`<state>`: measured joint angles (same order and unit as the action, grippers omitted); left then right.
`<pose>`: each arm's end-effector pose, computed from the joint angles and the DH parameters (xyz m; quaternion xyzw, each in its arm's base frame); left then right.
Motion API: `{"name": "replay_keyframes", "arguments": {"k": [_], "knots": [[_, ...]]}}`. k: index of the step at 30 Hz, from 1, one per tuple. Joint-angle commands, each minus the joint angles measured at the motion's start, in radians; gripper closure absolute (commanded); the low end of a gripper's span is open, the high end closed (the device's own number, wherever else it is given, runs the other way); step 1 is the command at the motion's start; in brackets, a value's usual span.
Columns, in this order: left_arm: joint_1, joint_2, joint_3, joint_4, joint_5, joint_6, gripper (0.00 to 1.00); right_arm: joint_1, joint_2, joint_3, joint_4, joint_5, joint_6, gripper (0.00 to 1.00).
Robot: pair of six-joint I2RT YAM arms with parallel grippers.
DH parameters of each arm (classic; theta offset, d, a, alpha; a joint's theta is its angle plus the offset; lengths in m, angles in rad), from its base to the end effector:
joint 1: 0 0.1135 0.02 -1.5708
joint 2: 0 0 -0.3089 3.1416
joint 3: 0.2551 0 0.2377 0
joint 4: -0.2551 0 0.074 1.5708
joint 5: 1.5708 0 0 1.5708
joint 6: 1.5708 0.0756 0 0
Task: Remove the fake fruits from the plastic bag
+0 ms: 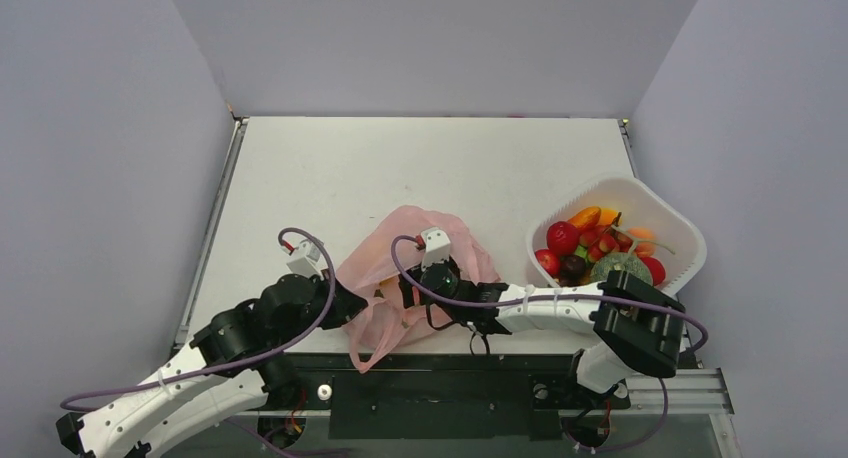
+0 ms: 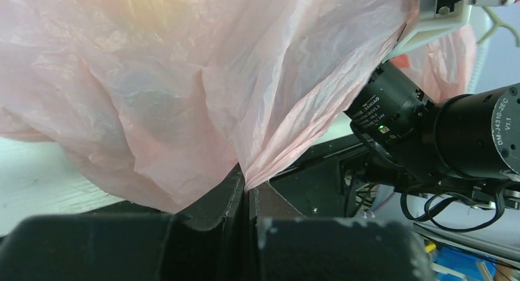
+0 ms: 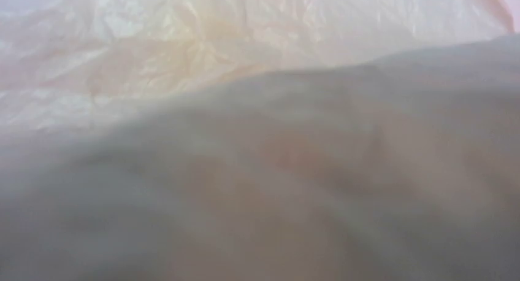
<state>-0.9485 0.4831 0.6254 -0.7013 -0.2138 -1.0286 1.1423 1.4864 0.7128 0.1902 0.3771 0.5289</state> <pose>0.0661 -0.0646 0.2706 -0.0865 0.8670 -0.3511 0.3429 0.1586 0.2803 0.2240 -0.1765 0.8514 0.2345 0.4346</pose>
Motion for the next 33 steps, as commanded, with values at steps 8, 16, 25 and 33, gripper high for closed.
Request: {"name": "replay_keyframes", "arguments": {"k": [8,16,25,33], "knots": [[-0.003,0.126,0.091,-0.134,-0.093,0.041,1.00,-0.031,0.099,0.058,0.227,-0.140,-0.013,0.15],[-0.003,0.129,0.093,-0.153,-0.120,0.038,1.00,-0.030,0.181,0.099,0.311,-0.194,0.016,0.13],[-0.003,0.145,0.106,-0.154,-0.140,0.034,1.00,0.006,0.220,0.071,0.379,-0.401,-0.013,0.13],[0.055,0.327,0.212,0.159,0.043,0.147,1.00,-0.070,0.105,-0.034,0.333,-0.207,0.083,0.13]]}}
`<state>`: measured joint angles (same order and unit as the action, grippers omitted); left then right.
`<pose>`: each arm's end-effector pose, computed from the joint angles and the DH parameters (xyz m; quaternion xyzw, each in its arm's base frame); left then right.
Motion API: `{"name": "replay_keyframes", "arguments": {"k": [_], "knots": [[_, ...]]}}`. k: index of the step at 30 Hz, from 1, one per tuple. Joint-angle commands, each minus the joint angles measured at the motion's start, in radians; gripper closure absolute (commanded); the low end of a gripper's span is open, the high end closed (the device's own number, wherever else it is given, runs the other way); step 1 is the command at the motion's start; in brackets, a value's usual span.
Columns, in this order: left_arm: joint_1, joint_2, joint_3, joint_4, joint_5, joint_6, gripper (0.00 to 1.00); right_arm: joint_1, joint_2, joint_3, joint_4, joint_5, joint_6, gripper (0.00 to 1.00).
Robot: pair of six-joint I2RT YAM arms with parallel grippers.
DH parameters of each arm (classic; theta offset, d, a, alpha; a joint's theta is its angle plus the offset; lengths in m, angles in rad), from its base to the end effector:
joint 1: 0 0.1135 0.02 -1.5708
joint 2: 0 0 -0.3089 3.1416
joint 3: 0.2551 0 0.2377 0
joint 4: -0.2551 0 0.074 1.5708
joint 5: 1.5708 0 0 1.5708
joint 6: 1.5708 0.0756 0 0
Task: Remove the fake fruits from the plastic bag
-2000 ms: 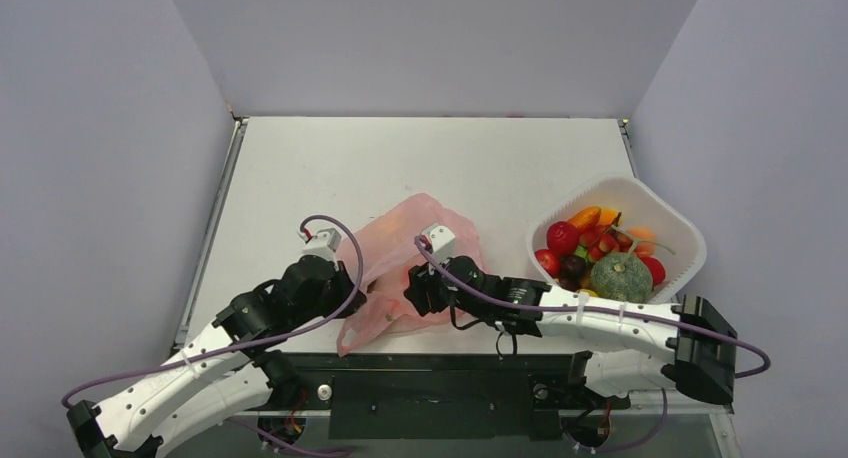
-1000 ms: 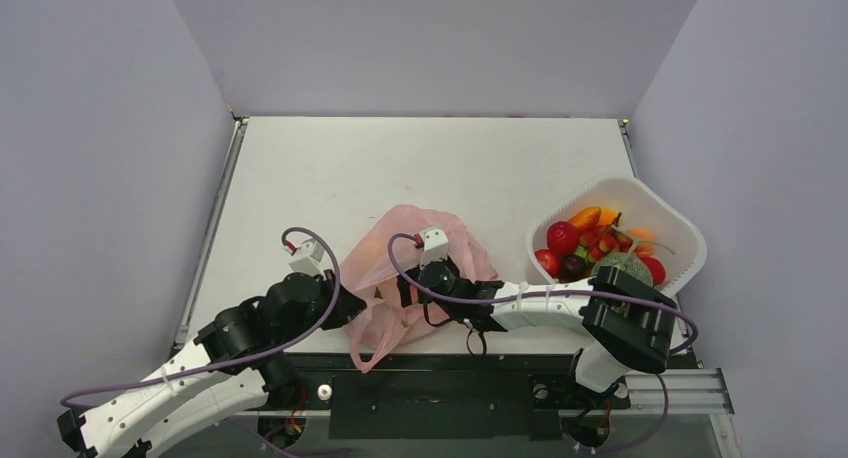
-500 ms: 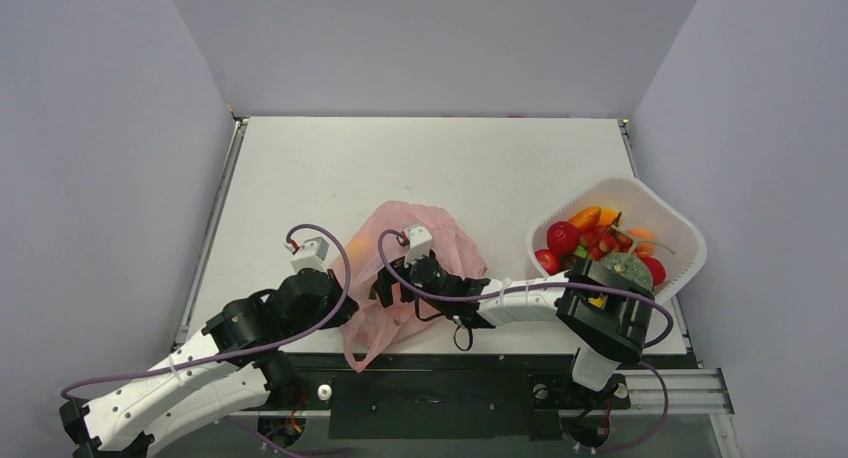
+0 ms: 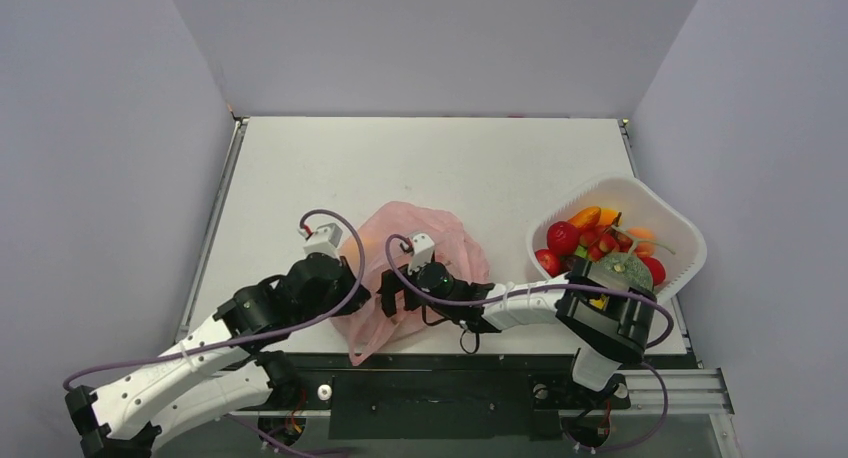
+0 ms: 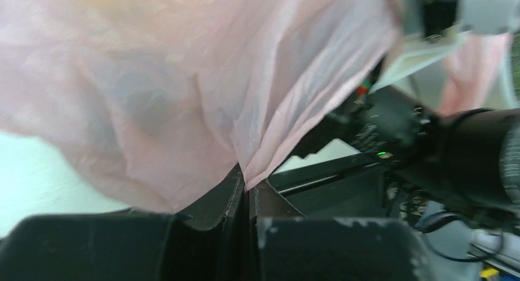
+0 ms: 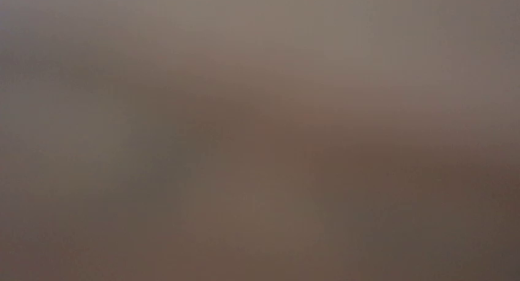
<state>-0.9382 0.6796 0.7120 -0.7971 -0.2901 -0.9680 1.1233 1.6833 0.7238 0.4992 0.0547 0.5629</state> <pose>0.0845 -0.0786 0.2737 -0.0702 0.9093 -0.2394 0.3332 0.1637 0.3315 0.2001 -0.2211 0.8203 0.3780 0.3679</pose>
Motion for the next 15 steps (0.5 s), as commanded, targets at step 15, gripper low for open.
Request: {"name": "replay_keyframes", "arguments": {"k": [15], "knots": [[-0.041,0.285,0.197,0.260,0.146,0.088,1.00,-0.166,-0.284,-0.179,-0.012,0.204,0.065,0.14]]}}
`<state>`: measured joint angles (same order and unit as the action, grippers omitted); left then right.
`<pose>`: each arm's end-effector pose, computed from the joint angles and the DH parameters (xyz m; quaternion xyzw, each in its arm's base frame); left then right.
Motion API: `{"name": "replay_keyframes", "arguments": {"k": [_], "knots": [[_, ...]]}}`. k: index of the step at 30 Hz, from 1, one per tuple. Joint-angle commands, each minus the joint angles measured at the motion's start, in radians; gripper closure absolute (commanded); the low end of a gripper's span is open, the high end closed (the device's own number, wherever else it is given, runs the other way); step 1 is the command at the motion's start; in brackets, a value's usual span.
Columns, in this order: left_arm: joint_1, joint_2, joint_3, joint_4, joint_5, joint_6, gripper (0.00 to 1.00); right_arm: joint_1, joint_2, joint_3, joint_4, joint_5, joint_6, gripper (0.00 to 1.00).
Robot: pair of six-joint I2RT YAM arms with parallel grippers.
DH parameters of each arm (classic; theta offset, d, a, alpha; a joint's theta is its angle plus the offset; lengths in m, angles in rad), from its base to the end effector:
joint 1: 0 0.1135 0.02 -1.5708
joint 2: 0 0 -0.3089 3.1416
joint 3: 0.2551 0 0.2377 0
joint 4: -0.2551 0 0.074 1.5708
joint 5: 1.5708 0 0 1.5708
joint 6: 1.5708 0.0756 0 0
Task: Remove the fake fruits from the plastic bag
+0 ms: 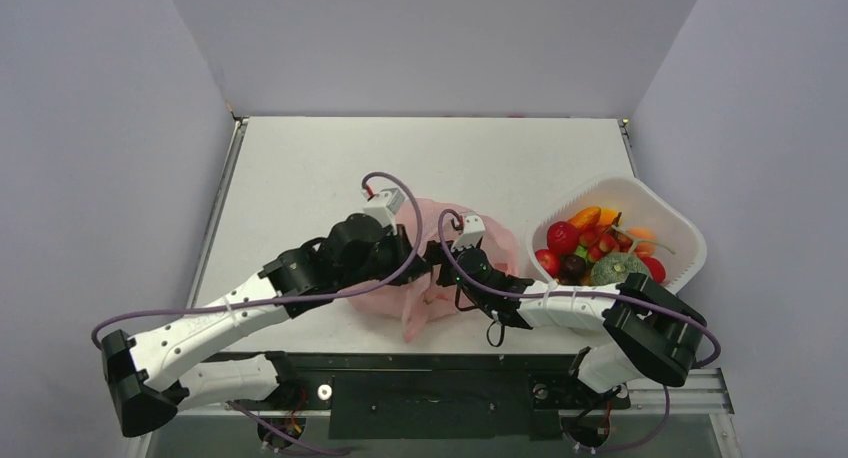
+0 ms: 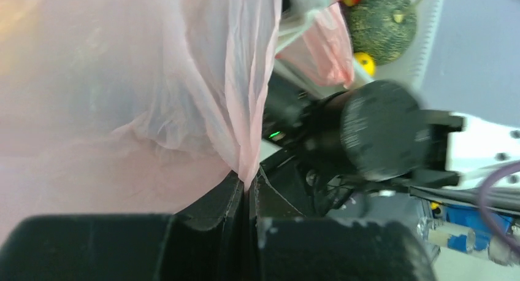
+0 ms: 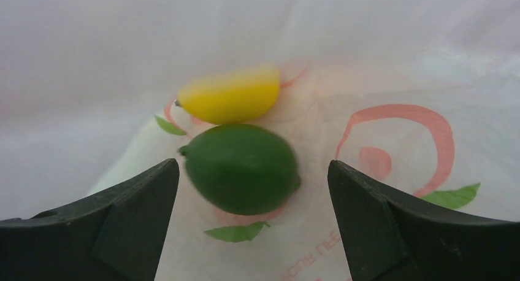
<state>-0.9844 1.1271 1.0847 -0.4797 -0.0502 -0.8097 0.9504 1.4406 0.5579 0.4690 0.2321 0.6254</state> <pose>0.1411 -0.2056 0.3681 0.0630 0.8632 -0.3776 0.3292 0.1929 0.2400 0.2209 -0.0721 0.8309 0.3166 0.4518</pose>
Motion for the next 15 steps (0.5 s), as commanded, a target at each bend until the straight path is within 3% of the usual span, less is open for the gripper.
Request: {"name": "replay_keyframes", "arguments": {"k": [1,4,8,12,15], "knots": [[0.006,-0.199,-0.216,-0.080,-0.135,-0.090,1.00,0.007,-0.046,-0.015,0.018,0.023,-0.001,0.14],[0.011,-0.370,-0.374,-0.205,-0.197,-0.188,1.00,0.008,-0.049,-0.015,0.020,0.007,-0.017,0.13],[0.016,-0.534,-0.500,-0.250,-0.207,-0.268,1.00,0.012,-0.027,0.003,0.016,-0.004,-0.043,0.13],[0.018,-0.599,-0.535,-0.213,-0.204,-0.289,1.00,0.014,0.010,0.037,0.010,-0.006,-0.079,0.12],[0.018,-0.560,-0.508,-0.199,-0.202,-0.268,1.00,0.020,0.067,0.083,0.012,-0.044,-0.121,0.12]]}}
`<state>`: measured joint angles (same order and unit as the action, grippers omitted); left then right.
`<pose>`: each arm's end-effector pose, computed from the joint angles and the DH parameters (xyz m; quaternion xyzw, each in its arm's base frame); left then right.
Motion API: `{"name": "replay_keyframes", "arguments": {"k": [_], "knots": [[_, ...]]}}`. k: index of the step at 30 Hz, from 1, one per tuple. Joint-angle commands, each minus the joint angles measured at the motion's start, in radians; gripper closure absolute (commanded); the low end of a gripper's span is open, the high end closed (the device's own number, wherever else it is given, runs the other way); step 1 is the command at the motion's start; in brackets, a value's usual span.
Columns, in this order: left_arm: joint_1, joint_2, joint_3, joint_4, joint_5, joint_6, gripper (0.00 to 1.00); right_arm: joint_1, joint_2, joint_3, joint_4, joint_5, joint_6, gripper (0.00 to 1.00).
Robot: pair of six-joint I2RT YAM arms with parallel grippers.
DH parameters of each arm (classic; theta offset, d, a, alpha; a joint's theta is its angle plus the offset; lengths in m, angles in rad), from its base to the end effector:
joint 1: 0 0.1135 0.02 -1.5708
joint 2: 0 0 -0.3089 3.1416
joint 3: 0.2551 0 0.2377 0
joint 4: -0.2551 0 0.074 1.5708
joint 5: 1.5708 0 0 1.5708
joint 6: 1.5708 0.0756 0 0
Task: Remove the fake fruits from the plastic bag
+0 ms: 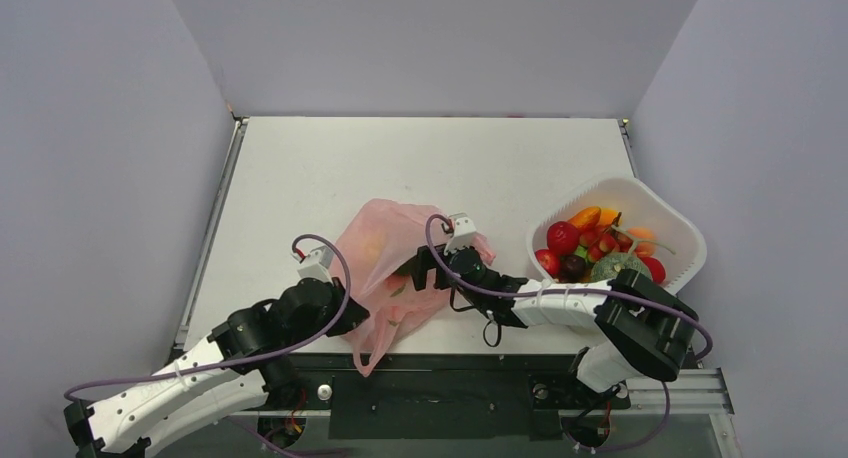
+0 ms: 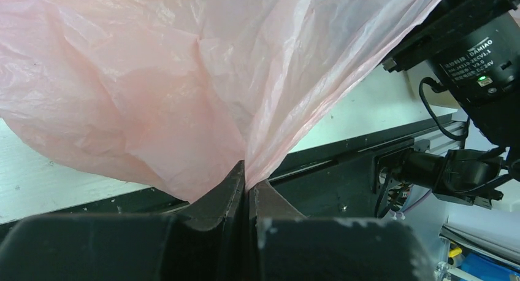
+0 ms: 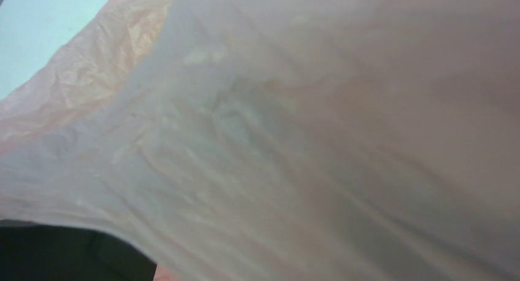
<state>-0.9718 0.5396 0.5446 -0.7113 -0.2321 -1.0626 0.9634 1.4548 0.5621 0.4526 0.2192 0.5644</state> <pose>0.0690 -0.0703 0.2376 -0.0894 0.8988 -0.2987 0.3082 0.1898 0.2443 0.2159 -0.1089 0.8343 0.3017 0.4484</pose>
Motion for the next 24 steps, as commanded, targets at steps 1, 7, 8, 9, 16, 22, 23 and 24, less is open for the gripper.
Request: {"name": "replay_keyframes", "arguments": {"k": [1,7,8,9,16,22,23,24], "knots": [[0.005,0.040,0.040,0.034,-0.017,-0.008,1.00,0.013,0.075,0.088,0.031,-0.054,-0.068,0.12],[0.005,0.125,0.111,0.024,0.032,0.063,1.00,0.078,0.148,0.172,0.024,-0.081,-0.173,0.12],[0.005,0.130,0.116,0.009,0.035,0.077,1.00,0.082,0.155,0.192,0.012,-0.080,-0.183,0.12],[0.005,0.131,0.121,0.000,0.038,0.080,1.00,0.086,0.172,0.212,0.005,-0.073,-0.183,0.12],[0.005,0.109,0.070,0.045,0.078,0.078,1.00,0.106,0.230,0.268,-0.041,0.160,-0.052,0.11],[0.005,0.098,0.007,0.110,0.048,0.039,1.00,0.098,0.285,0.317,-0.078,0.241,0.059,0.10],[0.005,0.093,0.000,0.122,0.040,0.026,1.00,0.098,0.289,0.325,-0.070,0.242,0.066,0.10],[0.004,0.090,-0.016,0.128,0.028,0.018,1.00,0.099,0.299,0.326,-0.063,0.242,0.067,0.10]]}}
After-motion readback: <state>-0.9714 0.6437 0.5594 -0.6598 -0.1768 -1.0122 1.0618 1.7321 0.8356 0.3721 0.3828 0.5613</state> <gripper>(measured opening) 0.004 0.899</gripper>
